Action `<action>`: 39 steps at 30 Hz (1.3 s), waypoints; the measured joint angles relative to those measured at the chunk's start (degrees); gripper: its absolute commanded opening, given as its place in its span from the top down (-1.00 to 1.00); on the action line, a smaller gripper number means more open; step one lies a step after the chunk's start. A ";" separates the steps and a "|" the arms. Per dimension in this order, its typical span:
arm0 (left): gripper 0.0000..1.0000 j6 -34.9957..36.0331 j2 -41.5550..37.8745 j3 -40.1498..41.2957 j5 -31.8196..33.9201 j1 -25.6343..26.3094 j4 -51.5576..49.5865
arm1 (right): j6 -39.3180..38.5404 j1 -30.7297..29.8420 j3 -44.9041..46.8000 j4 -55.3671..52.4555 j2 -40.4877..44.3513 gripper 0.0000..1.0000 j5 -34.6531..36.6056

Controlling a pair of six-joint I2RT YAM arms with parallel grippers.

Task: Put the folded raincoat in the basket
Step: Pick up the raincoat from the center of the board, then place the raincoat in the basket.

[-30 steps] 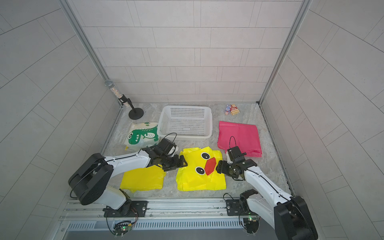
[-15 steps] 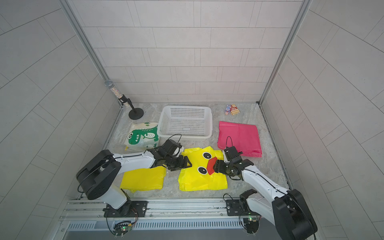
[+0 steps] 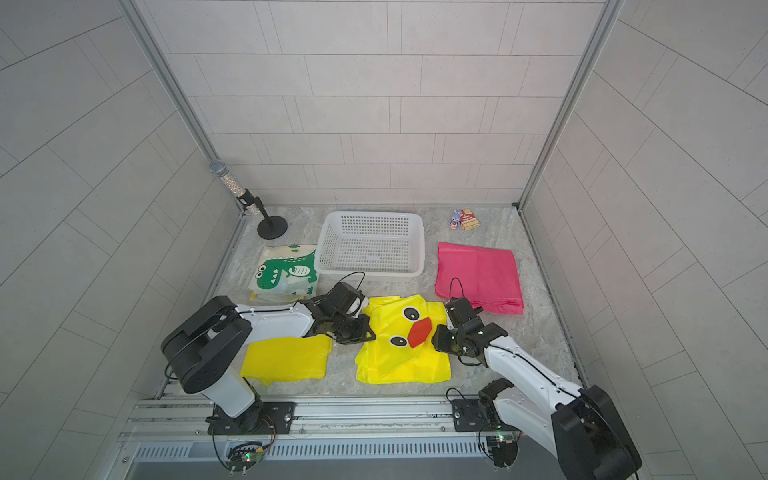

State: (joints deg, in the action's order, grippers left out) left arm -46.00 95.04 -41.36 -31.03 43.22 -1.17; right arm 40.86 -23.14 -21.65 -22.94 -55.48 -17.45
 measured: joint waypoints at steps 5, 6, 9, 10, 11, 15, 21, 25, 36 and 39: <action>0.97 -0.74 -0.61 0.17 -0.02 0.11 -0.04 | 0.59 -0.90 0.55 -0.04 4.02 0.67 -0.17; 0.97 -0.74 -0.76 0.17 0.00 0.13 -0.24 | 0.72 -0.98 0.55 -0.02 4.52 0.69 -0.20; 0.97 -0.74 -1.55 0.17 0.26 0.22 -1.44 | 0.90 -1.09 0.55 -0.04 5.64 0.89 -0.31; 0.98 -0.72 -1.92 0.15 0.42 0.26 -2.12 | 0.92 -1.18 0.48 -0.15 5.95 0.96 -0.35; 1.00 -0.72 -2.38 0.15 0.48 0.28 -2.78 | 0.79 -1.25 0.31 -0.39 6.23 0.99 -0.48; 1.00 -0.57 -4.24 -0.26 0.87 0.33 -5.84 | 0.44 -1.42 -1.31 -1.42 7.28 1.00 -1.07; 1.00 0.00 -7.23 -3.21 1.81 0.33 -10.47 | 0.00 -1.62 -4.92 -2.89 8.09 1.00 -1.66; 1.00 0.81 -8.41 -5.64 2.38 0.33 -13.40 | -0.13 -1.86 -6.88 -4.46 8.09 1.00 -1.73; 1.00 1.77 -11.80 -13.68 4.28 0.33 -22.93 | -1.29 -2.10 -15.17 -9.09 7.74 1.00 -1.84; 1.00 2.27 -12.15 -15.96 4.98 0.33 -25.42 | -1.51 -2.10 -17.70 -10.69 7.23 1.00 -1.84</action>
State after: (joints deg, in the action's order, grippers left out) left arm -43.72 82.89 -57.32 -26.04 43.55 -26.59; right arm 39.35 -25.23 -39.35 -33.63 -48.25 -19.29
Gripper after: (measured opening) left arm 0.114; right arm 0.073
